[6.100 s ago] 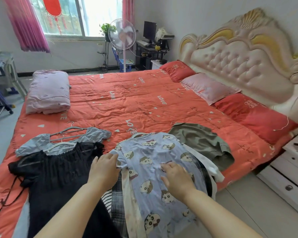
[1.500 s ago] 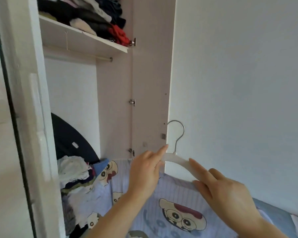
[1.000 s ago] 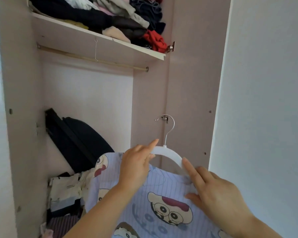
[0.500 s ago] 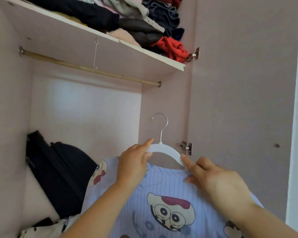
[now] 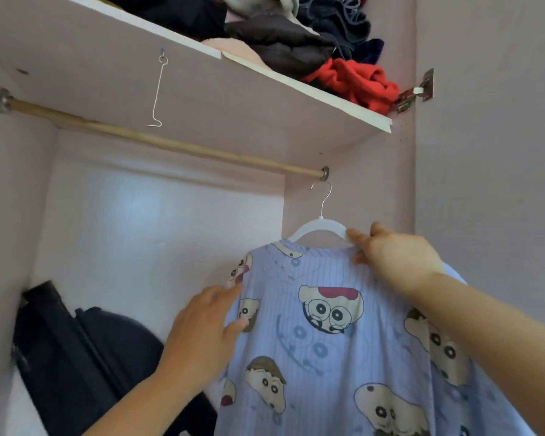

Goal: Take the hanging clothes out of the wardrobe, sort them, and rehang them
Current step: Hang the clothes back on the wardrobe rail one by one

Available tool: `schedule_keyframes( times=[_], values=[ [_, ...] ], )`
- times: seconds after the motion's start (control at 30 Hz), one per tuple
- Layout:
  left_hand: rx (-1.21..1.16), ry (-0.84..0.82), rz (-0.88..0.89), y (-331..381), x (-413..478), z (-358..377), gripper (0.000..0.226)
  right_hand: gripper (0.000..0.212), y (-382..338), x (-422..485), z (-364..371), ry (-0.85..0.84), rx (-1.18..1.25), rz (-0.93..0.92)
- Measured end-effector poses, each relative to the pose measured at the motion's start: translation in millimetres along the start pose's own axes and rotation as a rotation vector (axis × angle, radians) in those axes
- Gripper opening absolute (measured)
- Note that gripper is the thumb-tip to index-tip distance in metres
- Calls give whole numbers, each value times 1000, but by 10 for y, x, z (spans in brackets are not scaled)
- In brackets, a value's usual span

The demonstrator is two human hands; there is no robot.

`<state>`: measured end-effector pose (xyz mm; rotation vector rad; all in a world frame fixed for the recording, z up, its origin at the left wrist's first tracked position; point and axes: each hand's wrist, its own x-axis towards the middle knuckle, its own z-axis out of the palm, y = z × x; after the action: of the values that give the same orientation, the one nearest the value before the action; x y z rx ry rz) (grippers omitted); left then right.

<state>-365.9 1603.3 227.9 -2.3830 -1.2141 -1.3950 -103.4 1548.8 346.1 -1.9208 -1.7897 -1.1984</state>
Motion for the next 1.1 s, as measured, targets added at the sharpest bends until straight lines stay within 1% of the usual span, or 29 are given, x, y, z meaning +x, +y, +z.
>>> schedule_keyframes(
  times=[0.2, 0.37, 0.53, 0.73, 0.9, 1.1],
  values=[
    [129, 45, -76, -251, 805, 434, 48, 32, 303, 1142, 528, 36, 18, 19],
    [204, 99, -51, -337, 1375, 735, 51, 32, 439, 1890, 854, 82, 8, 34],
    [198, 139, -12, -448, 1807, 990, 53, 31, 409, 2445, 1116, 86, 24, 52],
    [178, 118, -7, -681, 2023, 1306, 57, 30, 274, 2784, 1433, 74, 18, 80],
    [192, 43, -25, -759, 2009, 1420, 56, 33, 334, 2825, 1750, 25, 22, 129],
    [241, 5, -50, -689, 1879, 1371, 55, 37, 424, 2718, 1740, -30, -42, 190]
  ],
)
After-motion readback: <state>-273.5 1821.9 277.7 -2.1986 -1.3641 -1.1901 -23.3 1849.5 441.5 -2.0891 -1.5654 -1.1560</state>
